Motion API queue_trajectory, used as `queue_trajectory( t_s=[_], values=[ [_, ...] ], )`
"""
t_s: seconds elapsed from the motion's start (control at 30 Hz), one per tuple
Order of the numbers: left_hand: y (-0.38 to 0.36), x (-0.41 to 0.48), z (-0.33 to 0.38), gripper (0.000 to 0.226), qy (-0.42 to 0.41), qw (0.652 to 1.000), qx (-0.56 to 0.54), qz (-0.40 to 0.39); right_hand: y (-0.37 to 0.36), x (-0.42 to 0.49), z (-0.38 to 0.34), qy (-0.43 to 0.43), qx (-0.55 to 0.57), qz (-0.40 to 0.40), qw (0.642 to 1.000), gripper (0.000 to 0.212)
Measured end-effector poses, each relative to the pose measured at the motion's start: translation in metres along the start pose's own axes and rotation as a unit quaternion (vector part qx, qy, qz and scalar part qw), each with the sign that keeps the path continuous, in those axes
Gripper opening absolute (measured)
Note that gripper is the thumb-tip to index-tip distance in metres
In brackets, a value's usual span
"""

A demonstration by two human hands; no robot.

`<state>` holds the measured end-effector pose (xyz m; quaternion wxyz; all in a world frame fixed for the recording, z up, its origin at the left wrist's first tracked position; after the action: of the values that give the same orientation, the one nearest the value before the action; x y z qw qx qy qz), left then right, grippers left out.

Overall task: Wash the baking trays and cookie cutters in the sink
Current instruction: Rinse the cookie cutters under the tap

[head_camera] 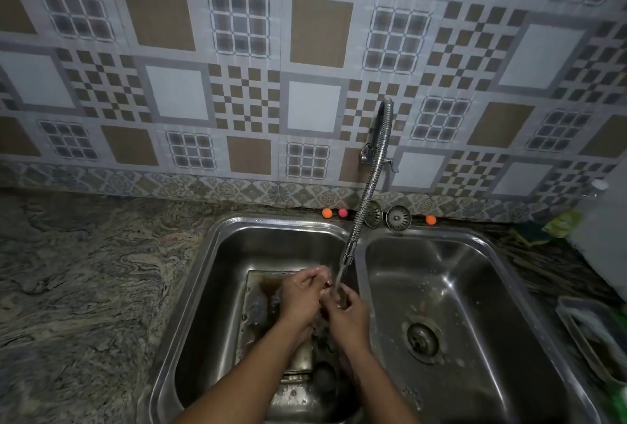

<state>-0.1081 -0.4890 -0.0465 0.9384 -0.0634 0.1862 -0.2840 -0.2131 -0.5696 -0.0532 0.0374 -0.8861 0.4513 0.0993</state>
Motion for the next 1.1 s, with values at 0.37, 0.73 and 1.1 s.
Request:
queue_trajectory(
  t_s=[0.37, 0.73, 1.1],
  values=[
    [0.004, 0.002, -0.011, 0.019, 0.070, 0.997, 0.004, -0.016, -0.009, -0.005, -0.035, 0.098, -0.032, -0.065, 0.993, 0.022],
    [-0.009, -0.004, -0.018, 0.018, 0.080, 0.995, -0.021, -0.048, 0.011, 0.000, -0.005, 0.046, -0.023, -0.008, 0.999, 0.004],
    [0.000, -0.001, 0.006, 0.013, -0.014, 1.000, 0.015, -0.010, -0.049, -0.002, 0.047, -0.267, 0.418, -0.020, 0.868, 0.032]
  ],
)
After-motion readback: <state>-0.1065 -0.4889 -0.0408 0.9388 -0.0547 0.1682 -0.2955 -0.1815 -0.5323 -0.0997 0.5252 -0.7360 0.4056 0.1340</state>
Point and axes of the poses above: each hand's wrist, its own x-axis towards the middle knuckle, its own y-axis out of the back of the hand, z = x × y, the point moved 10 cm from there along x, towards the middle knuckle, and after that the axes turned 5 degrees about -z, right-handed, at the moved point
